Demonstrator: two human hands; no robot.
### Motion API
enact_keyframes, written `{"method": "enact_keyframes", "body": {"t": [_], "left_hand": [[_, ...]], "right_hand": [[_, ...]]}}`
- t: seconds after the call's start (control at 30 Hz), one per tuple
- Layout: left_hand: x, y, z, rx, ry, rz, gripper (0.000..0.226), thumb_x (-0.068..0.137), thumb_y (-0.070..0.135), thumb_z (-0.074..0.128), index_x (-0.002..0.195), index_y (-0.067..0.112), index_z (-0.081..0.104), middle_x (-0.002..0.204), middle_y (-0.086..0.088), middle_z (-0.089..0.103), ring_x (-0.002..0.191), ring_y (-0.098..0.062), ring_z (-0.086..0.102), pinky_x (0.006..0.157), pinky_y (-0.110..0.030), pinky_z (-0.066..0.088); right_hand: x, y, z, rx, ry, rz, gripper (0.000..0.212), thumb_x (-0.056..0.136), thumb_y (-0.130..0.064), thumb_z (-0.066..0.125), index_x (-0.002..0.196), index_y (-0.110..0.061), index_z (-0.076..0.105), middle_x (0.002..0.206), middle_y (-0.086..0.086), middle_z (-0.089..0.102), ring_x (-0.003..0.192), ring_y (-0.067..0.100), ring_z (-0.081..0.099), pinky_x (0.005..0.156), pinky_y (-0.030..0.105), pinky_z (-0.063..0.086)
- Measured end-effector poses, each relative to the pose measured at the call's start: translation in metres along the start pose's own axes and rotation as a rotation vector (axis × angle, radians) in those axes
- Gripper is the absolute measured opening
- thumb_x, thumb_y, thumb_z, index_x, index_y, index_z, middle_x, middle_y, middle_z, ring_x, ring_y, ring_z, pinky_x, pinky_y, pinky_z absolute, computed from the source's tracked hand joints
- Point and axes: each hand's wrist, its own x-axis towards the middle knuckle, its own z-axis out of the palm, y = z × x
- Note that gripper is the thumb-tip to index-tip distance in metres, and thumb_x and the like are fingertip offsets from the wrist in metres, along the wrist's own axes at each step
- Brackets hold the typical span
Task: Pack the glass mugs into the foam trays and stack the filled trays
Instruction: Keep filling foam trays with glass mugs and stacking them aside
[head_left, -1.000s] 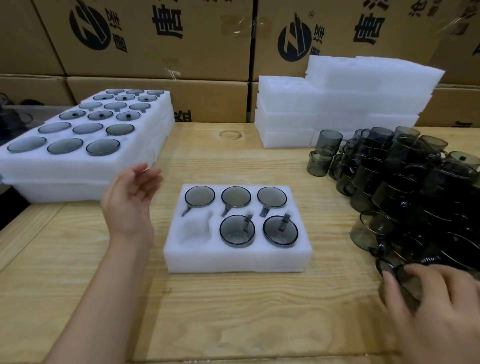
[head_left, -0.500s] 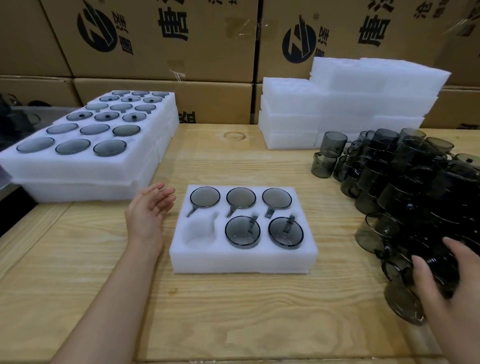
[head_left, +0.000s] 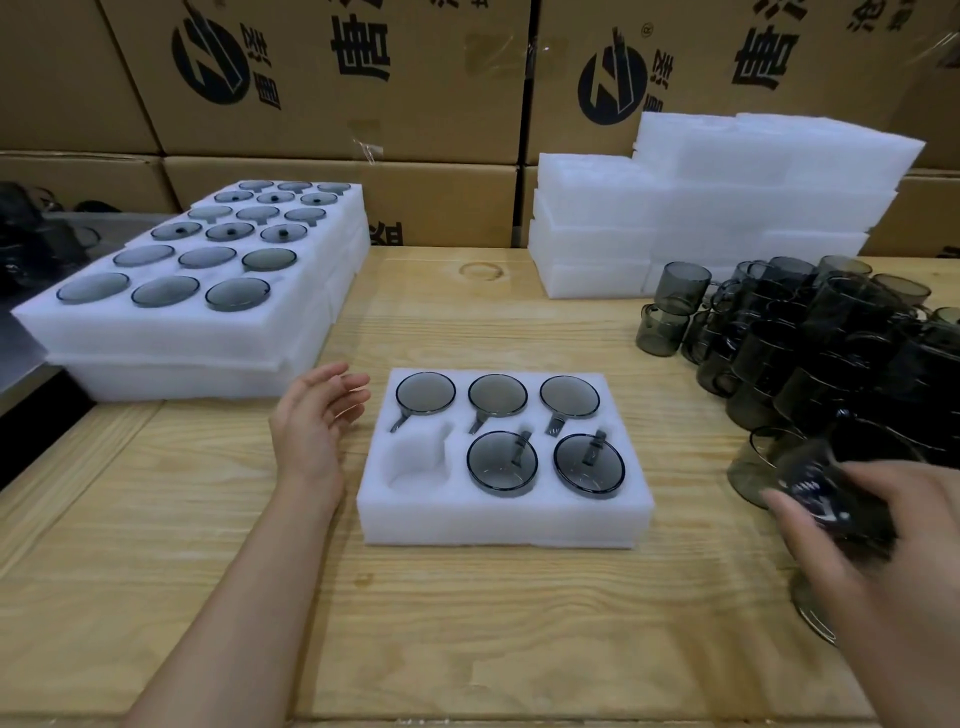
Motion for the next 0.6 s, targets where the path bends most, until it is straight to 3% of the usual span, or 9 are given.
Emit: {"method": "enact_keyframes", "body": {"t": [0.1, 0.17, 0.33, 0.4, 0.47, 0.53, 0.6], "left_hand": [[-0.004, 0.004, 0.0, 0.06, -0.075, 0.108, 0.018, 0.09, 0.0, 0.049, 0.09, 0.012, 0.063, 0.072, 0.002, 0.072, 0.068, -0.013, 0.064, 0.073, -0.026, 0.048], [-0.008, 0.01, 0.001, 0.112, -0.158, 0.216, 0.015, 0.084, 0.007, 0.053, 0.093, 0.011, 0.063, 0.077, 0.0, 0.072, 0.075, -0.015, 0.065, 0.077, -0.027, 0.051], [-0.019, 0.028, 0.001, 0.285, -0.426, 0.366, 0.033, 0.079, 0.02, 0.061, 0.109, 0.008, 0.06, 0.088, 0.002, 0.073, 0.088, -0.014, 0.066, 0.082, -0.027, 0.051], [-0.024, 0.031, 0.002, 0.478, -0.559, 0.439, 0.051, 0.073, 0.032, 0.065, 0.12, 0.017, 0.056, 0.101, 0.002, 0.071, 0.098, -0.013, 0.064, 0.09, -0.032, 0.049], [-0.031, 0.031, 0.008, 0.723, -0.662, 0.622, 0.06, 0.071, 0.036, 0.063, 0.128, 0.022, 0.051, 0.111, 0.004, 0.067, 0.106, -0.009, 0.063, 0.093, -0.035, 0.049], [-0.034, 0.028, 0.015, 0.826, -0.69, 0.741, 0.065, 0.07, 0.035, 0.062, 0.131, 0.018, 0.05, 0.113, 0.006, 0.066, 0.107, -0.009, 0.063, 0.09, -0.038, 0.05], [-0.034, 0.027, 0.018, 0.819, -0.643, 0.736, 0.06, 0.067, 0.038, 0.064, 0.125, 0.025, 0.053, 0.107, 0.017, 0.065, 0.102, -0.003, 0.063, 0.088, -0.03, 0.05]], "right_hand": [[0.013, -0.054, 0.023, -0.08, 0.204, -0.231, 0.044, 0.084, -0.041, 0.06, 0.094, 0.002, 0.062, 0.091, 0.016, 0.06, 0.087, 0.028, 0.049, 0.086, 0.028, 0.036], [0.023, -0.088, 0.044, 0.049, 0.175, -0.322, 0.039, 0.081, -0.037, 0.062, 0.09, 0.001, 0.063, 0.088, 0.013, 0.06, 0.083, 0.025, 0.049, 0.08, 0.029, 0.037], [0.044, -0.144, 0.096, 0.245, 0.005, -0.36, 0.032, 0.074, -0.031, 0.073, 0.084, -0.002, 0.064, 0.081, 0.008, 0.061, 0.075, 0.029, 0.053, 0.07, 0.035, 0.042], [0.048, -0.154, 0.111, 0.292, -0.042, -0.362, 0.035, 0.074, -0.031, 0.074, 0.084, 0.0, 0.064, 0.081, 0.011, 0.061, 0.076, 0.031, 0.054, 0.069, 0.04, 0.045], [0.049, -0.158, 0.122, 0.332, -0.05, -0.343, 0.035, 0.073, -0.032, 0.075, 0.084, 0.0, 0.064, 0.082, 0.011, 0.061, 0.077, 0.031, 0.055, 0.069, 0.043, 0.046], [0.047, -0.16, 0.128, 0.378, -0.047, -0.296, 0.036, 0.071, -0.034, 0.075, 0.085, -0.002, 0.064, 0.084, 0.009, 0.062, 0.079, 0.03, 0.055, 0.071, 0.044, 0.045], [0.041, -0.161, 0.134, 0.447, -0.079, -0.238, 0.037, 0.07, -0.033, 0.076, 0.088, -0.003, 0.064, 0.087, 0.007, 0.062, 0.082, 0.027, 0.055, 0.073, 0.044, 0.045]]}}
